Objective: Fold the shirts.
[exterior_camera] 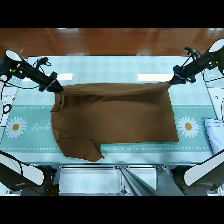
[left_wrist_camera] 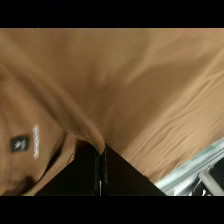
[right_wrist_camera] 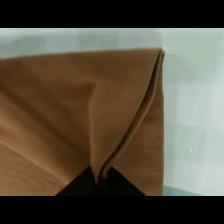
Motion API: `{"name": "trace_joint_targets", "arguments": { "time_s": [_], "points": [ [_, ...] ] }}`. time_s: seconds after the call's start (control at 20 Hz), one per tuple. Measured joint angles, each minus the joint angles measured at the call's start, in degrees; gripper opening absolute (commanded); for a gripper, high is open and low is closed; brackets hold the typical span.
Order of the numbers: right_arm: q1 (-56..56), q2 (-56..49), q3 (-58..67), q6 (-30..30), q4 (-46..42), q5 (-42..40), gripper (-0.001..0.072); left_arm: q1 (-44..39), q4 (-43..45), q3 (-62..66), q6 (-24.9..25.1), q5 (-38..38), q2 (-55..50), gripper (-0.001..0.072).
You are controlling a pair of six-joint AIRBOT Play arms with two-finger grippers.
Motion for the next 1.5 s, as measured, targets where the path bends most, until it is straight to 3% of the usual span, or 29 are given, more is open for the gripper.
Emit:
{"name": "trace_joint_targets", "arguments": {
  "time_s": [0.6, 0.65, 0.7, 0.75, 0.8, 1.15, 1.3, 1.5],
  "points": [
    [0.4, -0.3, -2.8, -0.7, -4.2, 5.6, 0.0036, 0.2, 5.5, -6.4, 1.0, -4.5, 2.5, 0.0016],
    [0.4, -0.4, -3.3, -0.7, -4.2, 5.4, 0.0086, 0.2, 6.0, -6.5, 1.0, -4.3, 2.5, 0.0049],
    [0.5, -0.5, -3.9, -0.6, -4.3, 5.0, 0.0302, 0.0, 6.3, -6.5, 1.0, -3.8, 2.5, 0.0201],
    [0.5, -0.5, -4.6, -0.5, -4.5, 4.3, 0.0415, -0.3, 6.7, -6.6, 1.0, -3.2, 2.5, 0.0446],
    [0.7, -0.6, -5.4, -0.2, -4.5, 3.7, 0.0415, -0.7, 7.1, -6.6, 0.9, -2.8, 2.4, 0.0508],
    [-2.0, 6.8, -10.2, 3.0, -8.4, 1.7, 0.0415, 0.2, 7.3, -12.0, -0.7, 3.2, 10.8, 0.0508],
    [-4.2, 16.7, -22.4, 3.3, -6.7, -4.0, 0.0415, 5.3, 7.7, -26.3, -1.2, 8.2, 22.4, 0.0508],
    [-6.7, 32.3, -42.6, -2.5, 2.9, -13.3, 0.0414, 15.9, 4.8, -50.5, -1.4, 12.8, 40.4, 0.0508]
  ]
}}
